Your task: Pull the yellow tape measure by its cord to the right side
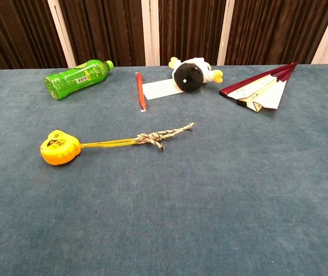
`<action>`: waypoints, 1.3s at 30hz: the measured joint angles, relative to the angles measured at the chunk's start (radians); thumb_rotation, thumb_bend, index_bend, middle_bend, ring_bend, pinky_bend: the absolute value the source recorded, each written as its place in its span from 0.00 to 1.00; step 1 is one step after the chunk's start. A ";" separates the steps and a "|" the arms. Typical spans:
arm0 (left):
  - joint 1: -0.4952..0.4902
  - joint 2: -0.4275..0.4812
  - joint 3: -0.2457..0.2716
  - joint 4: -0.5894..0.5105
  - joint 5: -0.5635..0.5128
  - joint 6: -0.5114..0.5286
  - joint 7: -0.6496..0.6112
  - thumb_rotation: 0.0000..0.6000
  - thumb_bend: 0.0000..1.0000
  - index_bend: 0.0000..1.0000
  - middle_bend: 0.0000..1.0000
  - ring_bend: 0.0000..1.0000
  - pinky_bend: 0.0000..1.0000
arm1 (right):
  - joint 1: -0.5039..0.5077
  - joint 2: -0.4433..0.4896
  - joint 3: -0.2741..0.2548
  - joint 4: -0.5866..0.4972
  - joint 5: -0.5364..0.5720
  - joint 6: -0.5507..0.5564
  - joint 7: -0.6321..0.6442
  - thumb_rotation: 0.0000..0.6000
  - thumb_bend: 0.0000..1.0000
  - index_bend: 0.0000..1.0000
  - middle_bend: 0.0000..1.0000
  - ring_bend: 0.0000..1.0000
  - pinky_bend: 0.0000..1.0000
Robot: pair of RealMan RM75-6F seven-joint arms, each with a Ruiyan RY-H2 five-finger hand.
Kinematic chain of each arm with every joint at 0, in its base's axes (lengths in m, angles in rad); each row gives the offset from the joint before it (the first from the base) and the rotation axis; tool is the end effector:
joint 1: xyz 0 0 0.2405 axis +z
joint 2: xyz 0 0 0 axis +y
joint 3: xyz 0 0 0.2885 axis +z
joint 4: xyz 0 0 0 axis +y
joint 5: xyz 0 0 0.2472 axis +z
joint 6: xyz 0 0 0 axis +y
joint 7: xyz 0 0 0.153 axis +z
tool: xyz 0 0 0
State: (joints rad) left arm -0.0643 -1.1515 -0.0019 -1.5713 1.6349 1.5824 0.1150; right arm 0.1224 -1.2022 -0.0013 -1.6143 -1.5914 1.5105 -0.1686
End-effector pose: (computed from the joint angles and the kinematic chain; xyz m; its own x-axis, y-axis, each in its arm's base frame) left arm -0.3437 0.1756 0.1300 0.5055 -0.0533 0.8612 0.8533 -0.1172 -0.5081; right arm -0.3269 -0.1937 0.1003 0.4778 0.0011 0.8784 -0.8700 -0.1378 0.4734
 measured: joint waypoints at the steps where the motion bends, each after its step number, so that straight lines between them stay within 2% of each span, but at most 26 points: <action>1: 0.000 0.000 0.000 0.000 0.000 -0.001 0.000 1.00 0.00 0.00 0.00 0.00 0.00 | 0.000 0.000 0.001 -0.001 0.002 -0.002 0.000 1.00 0.26 0.00 0.00 0.00 0.00; 15: 0.003 -0.001 -0.001 -0.005 -0.001 0.004 -0.003 1.00 0.00 0.00 0.00 0.00 0.00 | 0.004 0.000 0.012 -0.016 -0.020 0.004 0.030 1.00 0.26 0.00 0.00 0.00 0.00; 24: 0.002 0.002 -0.002 -0.010 -0.009 -0.004 -0.018 1.00 0.00 0.00 0.00 0.00 0.00 | 0.043 -0.007 0.041 -0.060 -0.016 -0.039 0.056 1.00 0.26 0.00 0.00 0.00 0.00; 27: -0.001 0.002 -0.002 -0.013 -0.011 -0.010 -0.021 1.00 0.00 0.00 0.00 0.00 0.00 | 0.078 -0.012 0.059 -0.086 -0.013 -0.077 0.052 1.00 0.26 0.11 0.02 0.00 0.00; 29: -0.003 0.002 -0.001 -0.015 -0.011 -0.014 -0.023 1.00 0.00 0.00 0.00 0.00 0.00 | 0.110 -0.018 0.077 -0.105 -0.010 -0.111 0.042 1.00 0.26 0.22 0.07 0.01 0.02; 31: -0.004 0.003 -0.001 -0.016 -0.011 -0.016 -0.027 1.00 0.00 0.00 0.00 0.00 0.00 | 0.144 -0.027 0.097 -0.129 -0.001 -0.155 0.030 1.00 0.26 0.28 0.11 0.03 0.04; 39: -0.006 0.010 -0.003 -0.026 -0.025 -0.028 -0.045 1.00 0.00 0.00 0.00 0.00 0.00 | 0.307 -0.122 0.197 -0.150 0.100 -0.330 -0.073 1.00 0.26 0.36 0.16 0.04 0.04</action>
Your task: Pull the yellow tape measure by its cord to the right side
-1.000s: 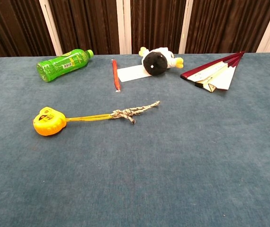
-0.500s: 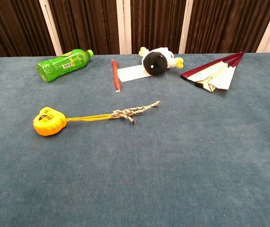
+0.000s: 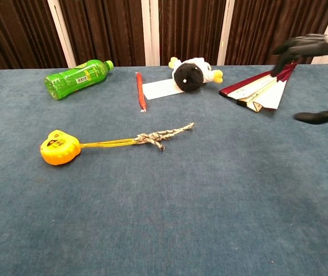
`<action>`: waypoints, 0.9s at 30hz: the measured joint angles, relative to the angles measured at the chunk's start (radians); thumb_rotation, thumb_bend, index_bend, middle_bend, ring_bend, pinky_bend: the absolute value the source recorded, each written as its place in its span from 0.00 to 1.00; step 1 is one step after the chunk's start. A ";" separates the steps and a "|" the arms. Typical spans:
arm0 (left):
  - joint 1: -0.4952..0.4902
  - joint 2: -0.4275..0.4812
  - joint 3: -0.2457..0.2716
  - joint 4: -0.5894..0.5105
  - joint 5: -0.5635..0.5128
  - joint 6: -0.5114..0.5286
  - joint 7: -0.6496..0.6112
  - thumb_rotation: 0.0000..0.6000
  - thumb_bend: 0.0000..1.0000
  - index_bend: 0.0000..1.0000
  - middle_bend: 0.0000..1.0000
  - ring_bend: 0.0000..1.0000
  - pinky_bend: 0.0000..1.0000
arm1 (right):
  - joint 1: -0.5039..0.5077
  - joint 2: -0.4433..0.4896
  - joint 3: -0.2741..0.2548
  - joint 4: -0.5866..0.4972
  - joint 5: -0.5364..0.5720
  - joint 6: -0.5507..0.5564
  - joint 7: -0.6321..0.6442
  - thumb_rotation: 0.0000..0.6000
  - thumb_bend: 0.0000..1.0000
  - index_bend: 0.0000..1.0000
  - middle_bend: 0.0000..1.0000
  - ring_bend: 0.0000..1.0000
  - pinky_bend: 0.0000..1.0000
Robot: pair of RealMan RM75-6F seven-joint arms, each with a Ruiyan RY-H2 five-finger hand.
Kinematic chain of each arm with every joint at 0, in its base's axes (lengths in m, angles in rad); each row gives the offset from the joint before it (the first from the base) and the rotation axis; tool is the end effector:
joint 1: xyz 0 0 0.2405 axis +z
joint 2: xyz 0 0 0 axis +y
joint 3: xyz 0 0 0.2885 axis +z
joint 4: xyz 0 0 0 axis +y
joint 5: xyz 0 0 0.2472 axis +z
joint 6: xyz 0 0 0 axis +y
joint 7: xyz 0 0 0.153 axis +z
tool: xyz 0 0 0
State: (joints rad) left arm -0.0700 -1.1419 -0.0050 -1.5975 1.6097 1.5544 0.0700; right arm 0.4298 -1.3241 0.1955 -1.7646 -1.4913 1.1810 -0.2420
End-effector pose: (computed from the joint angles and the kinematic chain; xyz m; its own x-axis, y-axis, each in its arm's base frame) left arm -0.3427 0.1785 0.1291 0.4548 -0.0232 0.8903 0.8848 -0.1019 -0.4547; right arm -0.1897 -0.3037 0.0388 0.3297 -0.0693 0.9415 -0.8708 -0.4076 0.2749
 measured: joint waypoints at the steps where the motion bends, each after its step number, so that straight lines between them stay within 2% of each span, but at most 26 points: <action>1: -0.001 0.001 0.000 0.000 0.000 -0.002 -0.001 1.00 0.00 0.00 0.00 0.00 0.00 | 0.024 -0.024 0.013 0.011 0.021 -0.022 -0.020 1.00 0.26 0.37 0.16 0.04 0.04; 10: -0.008 -0.002 0.001 0.008 0.010 -0.008 -0.007 1.00 0.00 0.00 0.00 0.00 0.00 | 0.156 -0.225 0.065 0.186 0.129 -0.132 -0.122 1.00 0.26 0.40 0.18 0.05 0.04; 14: -0.013 -0.003 0.000 0.009 -0.001 -0.021 -0.015 1.00 0.00 0.00 0.00 0.00 0.00 | 0.199 -0.316 0.075 0.294 0.166 -0.160 -0.140 1.00 0.28 0.47 0.20 0.06 0.05; 27: -0.022 -0.004 -0.004 0.007 -0.027 -0.048 -0.026 1.00 0.00 0.00 0.00 0.00 0.00 | 0.339 -0.562 0.130 0.664 0.249 -0.231 -0.089 1.00 0.37 0.52 0.21 0.07 0.05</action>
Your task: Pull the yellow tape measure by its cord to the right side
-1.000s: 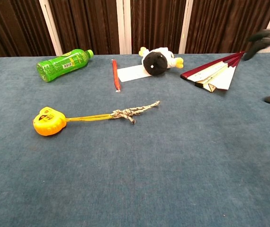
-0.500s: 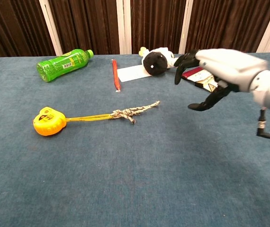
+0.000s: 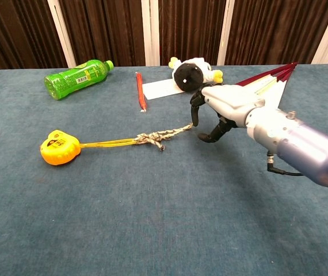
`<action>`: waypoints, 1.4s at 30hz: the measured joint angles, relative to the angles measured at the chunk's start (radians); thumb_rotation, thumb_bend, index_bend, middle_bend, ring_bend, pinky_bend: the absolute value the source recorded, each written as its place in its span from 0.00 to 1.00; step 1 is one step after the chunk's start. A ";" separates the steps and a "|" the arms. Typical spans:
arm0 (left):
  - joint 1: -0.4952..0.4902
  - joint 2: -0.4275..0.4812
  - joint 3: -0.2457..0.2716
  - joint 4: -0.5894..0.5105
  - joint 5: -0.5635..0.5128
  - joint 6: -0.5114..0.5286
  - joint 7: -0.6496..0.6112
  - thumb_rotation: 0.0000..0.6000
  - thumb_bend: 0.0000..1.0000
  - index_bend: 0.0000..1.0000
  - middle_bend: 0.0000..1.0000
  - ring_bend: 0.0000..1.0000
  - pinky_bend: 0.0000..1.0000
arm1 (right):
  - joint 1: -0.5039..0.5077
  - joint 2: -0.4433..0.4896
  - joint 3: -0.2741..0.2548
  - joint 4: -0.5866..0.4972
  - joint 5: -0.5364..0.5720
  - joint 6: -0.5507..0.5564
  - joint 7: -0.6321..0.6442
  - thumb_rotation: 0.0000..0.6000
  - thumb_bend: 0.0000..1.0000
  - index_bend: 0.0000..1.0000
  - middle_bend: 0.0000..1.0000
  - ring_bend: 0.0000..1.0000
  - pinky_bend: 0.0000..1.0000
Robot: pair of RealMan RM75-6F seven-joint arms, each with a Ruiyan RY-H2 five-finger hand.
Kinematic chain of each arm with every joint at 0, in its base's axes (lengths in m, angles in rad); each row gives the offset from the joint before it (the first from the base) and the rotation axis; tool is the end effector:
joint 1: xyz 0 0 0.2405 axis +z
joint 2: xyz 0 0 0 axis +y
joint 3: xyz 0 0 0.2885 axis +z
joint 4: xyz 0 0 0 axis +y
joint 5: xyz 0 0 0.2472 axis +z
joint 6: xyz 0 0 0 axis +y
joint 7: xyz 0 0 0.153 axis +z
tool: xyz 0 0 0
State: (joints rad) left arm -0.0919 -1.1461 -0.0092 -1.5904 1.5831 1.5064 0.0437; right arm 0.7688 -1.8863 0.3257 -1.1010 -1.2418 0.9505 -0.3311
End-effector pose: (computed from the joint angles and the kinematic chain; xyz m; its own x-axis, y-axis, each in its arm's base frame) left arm -0.3461 0.1876 0.1237 0.4372 0.0145 0.8993 0.8957 -0.0975 -0.4339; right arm -0.1343 -0.4105 -0.1251 0.4124 -0.1460 0.8992 -0.8651 -0.3721 0.3363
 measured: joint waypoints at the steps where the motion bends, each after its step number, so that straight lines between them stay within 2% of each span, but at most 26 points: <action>1: -0.001 0.001 -0.001 -0.001 -0.004 -0.004 -0.002 1.00 0.00 0.00 0.00 0.00 0.00 | 0.012 -0.017 0.007 0.029 0.004 -0.004 0.013 1.00 0.37 0.52 0.21 0.07 0.05; 10: 0.000 0.007 -0.001 -0.005 -0.014 -0.007 -0.016 1.00 0.00 0.00 0.00 0.00 0.00 | 0.080 -0.112 0.034 0.186 0.017 -0.019 0.093 1.00 0.37 0.52 0.22 0.07 0.05; 16: 0.001 0.010 -0.001 -0.005 -0.018 -0.008 -0.024 1.00 0.00 0.00 0.00 0.00 0.00 | 0.101 -0.142 0.033 0.235 0.014 -0.016 0.116 1.00 0.38 0.53 0.22 0.07 0.05; 42: 0.004 0.016 0.000 -0.011 -0.023 -0.007 -0.037 1.00 0.00 0.00 0.00 0.00 0.00 | 0.117 -0.170 0.018 0.285 0.021 -0.003 0.136 1.00 0.44 0.58 0.22 0.07 0.05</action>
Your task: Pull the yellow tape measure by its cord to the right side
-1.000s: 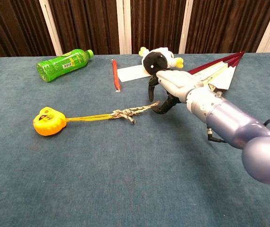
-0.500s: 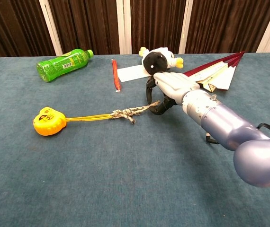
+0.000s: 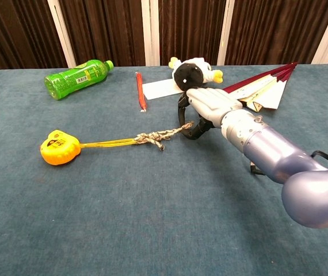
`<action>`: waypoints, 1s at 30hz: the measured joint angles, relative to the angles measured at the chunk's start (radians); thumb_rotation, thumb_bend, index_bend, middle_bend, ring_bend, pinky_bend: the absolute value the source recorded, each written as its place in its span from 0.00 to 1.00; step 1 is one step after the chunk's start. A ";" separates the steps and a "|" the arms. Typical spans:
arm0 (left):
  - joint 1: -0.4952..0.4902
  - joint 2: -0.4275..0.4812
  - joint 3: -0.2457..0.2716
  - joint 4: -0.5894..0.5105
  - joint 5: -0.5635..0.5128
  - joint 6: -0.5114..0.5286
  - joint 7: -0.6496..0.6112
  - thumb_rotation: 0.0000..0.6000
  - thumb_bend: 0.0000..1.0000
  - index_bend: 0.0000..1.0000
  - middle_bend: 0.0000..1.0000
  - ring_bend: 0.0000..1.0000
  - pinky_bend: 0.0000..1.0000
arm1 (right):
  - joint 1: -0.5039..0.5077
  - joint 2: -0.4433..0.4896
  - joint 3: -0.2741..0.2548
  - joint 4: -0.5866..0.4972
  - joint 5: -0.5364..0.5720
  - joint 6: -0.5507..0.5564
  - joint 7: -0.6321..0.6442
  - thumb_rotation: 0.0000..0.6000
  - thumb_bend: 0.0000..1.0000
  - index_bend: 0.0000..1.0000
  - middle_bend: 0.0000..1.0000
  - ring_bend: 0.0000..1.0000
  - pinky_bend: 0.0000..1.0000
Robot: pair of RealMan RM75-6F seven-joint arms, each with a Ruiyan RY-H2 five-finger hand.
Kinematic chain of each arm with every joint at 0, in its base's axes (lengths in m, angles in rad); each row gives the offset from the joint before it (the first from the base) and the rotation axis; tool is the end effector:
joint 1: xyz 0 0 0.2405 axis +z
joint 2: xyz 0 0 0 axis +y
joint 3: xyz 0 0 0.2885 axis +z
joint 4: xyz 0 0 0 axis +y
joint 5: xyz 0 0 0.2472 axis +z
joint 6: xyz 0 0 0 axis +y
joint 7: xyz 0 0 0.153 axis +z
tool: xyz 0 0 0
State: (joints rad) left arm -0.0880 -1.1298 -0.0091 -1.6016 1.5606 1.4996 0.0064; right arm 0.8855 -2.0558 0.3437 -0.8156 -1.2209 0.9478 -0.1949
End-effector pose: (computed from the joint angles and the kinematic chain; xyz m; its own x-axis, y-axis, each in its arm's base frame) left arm -0.3496 0.1864 0.1289 0.4071 0.0264 0.9130 0.9118 -0.0709 -0.4045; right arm -0.1183 -0.4333 -0.1609 0.3625 -0.1412 0.9212 -0.8924 -0.3378 0.2993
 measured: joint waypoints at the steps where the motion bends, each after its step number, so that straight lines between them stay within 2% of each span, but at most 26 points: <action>1: 0.000 0.000 0.000 -0.001 -0.001 -0.001 -0.001 1.00 0.00 0.00 0.00 0.00 0.00 | 0.000 -0.001 -0.001 0.000 0.000 0.000 0.000 1.00 0.44 0.58 0.22 0.07 0.05; 9: 0.000 0.002 0.000 -0.002 -0.001 0.001 -0.003 1.00 0.00 0.00 0.00 0.00 0.00 | -0.003 -0.007 -0.006 0.007 0.009 -0.005 0.002 1.00 0.45 0.59 0.23 0.07 0.05; 18: 0.000 0.003 0.000 -0.003 -0.001 0.000 -0.006 1.00 0.00 0.00 0.00 0.00 0.00 | -0.003 -0.005 -0.008 -0.002 0.004 0.007 0.006 1.00 0.51 0.64 0.25 0.07 0.05; 30: 0.002 0.001 -0.001 -0.002 0.003 0.007 -0.005 1.00 0.00 0.00 0.00 0.00 0.00 | -0.030 0.044 -0.025 -0.110 -0.012 0.048 -0.020 1.00 0.52 0.68 0.25 0.07 0.05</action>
State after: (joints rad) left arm -0.0859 -1.1287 -0.0100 -1.6034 1.5634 1.5068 0.0012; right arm 0.8555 -2.0117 0.3186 -0.9257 -1.2330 0.9963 -0.2152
